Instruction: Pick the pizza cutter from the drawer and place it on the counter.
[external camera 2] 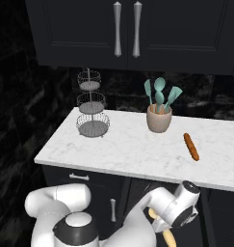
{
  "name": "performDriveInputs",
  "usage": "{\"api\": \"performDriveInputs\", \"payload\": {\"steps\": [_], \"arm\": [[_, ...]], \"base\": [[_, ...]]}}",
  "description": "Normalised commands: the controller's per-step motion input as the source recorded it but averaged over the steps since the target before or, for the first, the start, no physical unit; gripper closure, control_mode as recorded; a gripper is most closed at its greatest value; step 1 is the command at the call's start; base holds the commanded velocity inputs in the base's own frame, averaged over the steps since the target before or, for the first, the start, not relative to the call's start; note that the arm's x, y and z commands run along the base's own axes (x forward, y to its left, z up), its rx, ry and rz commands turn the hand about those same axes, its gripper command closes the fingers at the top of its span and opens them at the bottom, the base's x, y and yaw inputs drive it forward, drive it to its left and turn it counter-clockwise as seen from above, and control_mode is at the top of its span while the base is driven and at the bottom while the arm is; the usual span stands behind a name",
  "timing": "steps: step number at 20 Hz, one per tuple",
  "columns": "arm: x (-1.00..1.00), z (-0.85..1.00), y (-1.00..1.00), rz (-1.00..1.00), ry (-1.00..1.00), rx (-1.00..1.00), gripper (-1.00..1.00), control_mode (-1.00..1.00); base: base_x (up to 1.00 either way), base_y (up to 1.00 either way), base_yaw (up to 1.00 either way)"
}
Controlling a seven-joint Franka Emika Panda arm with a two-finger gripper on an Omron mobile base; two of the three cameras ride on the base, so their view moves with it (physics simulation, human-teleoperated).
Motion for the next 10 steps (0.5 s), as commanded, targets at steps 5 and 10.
{"api": "performDriveInputs", "payload": {"steps": [5, 10], "arm": [[0.17, -0.41, 0.0, 0.0, -0.05, 0.0, -1.0, -1.0], [0.02, -0.48, 0.03, 0.0, -0.03, 0.0, -1.0, -1.0]], "base": [[0.0, 0.0, 0.0], [0.0, 0.0, 0.0]]}}
